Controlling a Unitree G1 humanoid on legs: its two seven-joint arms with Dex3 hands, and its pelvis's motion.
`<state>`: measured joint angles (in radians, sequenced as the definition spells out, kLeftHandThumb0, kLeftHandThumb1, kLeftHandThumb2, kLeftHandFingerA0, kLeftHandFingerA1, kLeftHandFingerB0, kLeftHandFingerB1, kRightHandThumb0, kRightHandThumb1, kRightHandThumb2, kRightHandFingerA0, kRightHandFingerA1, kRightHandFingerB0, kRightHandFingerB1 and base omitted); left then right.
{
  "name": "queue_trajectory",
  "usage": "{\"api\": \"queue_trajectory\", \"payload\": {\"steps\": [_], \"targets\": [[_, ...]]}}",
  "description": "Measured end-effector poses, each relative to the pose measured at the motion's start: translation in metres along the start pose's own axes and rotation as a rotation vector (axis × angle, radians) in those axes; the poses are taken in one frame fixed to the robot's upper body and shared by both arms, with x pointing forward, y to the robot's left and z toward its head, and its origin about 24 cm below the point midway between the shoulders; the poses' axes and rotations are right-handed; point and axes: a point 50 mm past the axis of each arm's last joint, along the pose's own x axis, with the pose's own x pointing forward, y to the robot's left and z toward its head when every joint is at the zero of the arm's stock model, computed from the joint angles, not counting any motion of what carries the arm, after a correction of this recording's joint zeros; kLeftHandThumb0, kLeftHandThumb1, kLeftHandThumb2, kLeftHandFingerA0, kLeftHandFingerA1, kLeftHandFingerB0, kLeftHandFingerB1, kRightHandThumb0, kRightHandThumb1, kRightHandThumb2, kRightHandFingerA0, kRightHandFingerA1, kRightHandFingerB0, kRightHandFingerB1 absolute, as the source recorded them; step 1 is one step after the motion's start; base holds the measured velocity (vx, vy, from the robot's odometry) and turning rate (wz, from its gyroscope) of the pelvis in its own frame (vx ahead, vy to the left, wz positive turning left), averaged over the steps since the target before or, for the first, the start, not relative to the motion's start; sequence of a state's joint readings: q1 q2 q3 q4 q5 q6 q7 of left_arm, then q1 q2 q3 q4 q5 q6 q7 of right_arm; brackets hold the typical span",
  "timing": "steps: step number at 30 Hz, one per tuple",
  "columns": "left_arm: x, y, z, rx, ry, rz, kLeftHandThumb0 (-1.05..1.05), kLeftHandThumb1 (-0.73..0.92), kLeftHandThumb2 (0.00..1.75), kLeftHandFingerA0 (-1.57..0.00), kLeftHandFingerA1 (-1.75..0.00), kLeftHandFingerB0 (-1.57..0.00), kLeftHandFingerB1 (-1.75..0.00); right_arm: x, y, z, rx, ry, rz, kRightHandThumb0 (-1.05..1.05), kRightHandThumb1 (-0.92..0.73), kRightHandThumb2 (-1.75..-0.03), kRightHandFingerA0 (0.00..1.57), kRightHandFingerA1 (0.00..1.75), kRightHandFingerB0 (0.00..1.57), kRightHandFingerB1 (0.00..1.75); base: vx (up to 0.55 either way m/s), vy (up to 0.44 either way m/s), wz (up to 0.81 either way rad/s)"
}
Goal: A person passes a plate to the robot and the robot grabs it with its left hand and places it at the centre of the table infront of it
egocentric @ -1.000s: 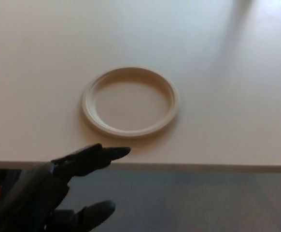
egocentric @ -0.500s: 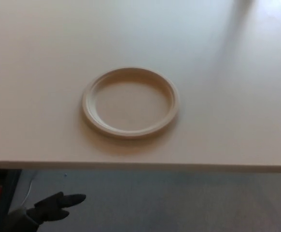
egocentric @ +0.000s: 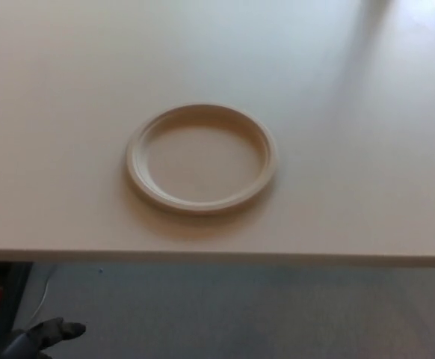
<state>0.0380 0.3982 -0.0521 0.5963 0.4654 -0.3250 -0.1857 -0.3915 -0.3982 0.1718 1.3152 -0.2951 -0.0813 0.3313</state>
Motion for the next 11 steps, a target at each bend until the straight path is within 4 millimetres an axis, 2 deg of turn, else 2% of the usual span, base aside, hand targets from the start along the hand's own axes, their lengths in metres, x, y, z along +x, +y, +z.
{"api": "queue_trajectory", "payload": {"steps": [2,3,6,7,9,10,11], "targets": [[0.003,-0.001,-0.007,-0.007,0.039,-0.004,-0.33,0.63,0.59,-0.56,-0.57,-0.33,-0.31,0.0,0.0,0.0,0.003,-0.001,-0.001,-0.45,-0.64,-0.59,0.55,0.6,0.35,0.43,0.0,0.0,0.0],[0.006,-0.002,-0.013,-0.016,0.074,-0.004,-0.33,0.63,0.59,-0.56,-0.63,-0.32,-0.31,0.0,0.0,0.0,0.005,-0.002,-0.002,-0.46,-0.64,-0.59,0.53,0.6,0.32,0.42,0.0,0.0,0.0],[0.008,-0.003,-0.024,-0.031,0.133,0.0,-0.32,0.63,0.6,-0.58,-0.64,-0.31,-0.31,0.0,-0.001,0.0,0.01,-0.005,-0.004,-0.46,-0.64,-0.59,0.53,0.6,0.31,0.42,0.0,0.0,0.0],[0.009,-0.003,-0.027,-0.037,0.155,0.002,-0.3,0.62,0.61,-0.69,-0.83,-0.32,-0.32,0.0,-0.001,0.001,0.011,-0.007,-0.005,-0.47,-0.63,-0.58,0.56,0.61,0.31,0.41,0.0,0.0,0.0],[0.01,-0.004,-0.036,-0.046,0.209,0.004,-0.32,0.62,0.59,-0.71,-0.83,-0.33,-0.31,0.0,-0.002,0.001,0.019,-0.011,-0.008,-0.46,-0.64,-0.58,0.55,0.6,0.3,0.39,0.0,0.0,0.0],[0.011,-0.005,-0.039,-0.049,0.23,0.004,-0.33,0.62,0.59,-0.75,-0.95,-0.33,-0.31,0.0,-0.002,0.001,0.021,-0.012,-0.009,-0.46,-0.64,-0.58,0.56,0.6,0.3,0.38,0.0,0.0,0.0],[0.011,-0.005,-0.041,-0.049,0.246,0.004,-0.33,0.62,0.59,-0.75,-0.95,-0.33,-0.31,0.0,-0.002,0.001,0.023,-0.013,-0.01,-0.46,-0.64,-0.58,0.56,0.6,0.3,0.38,0.0,0.0,0.0]]}}
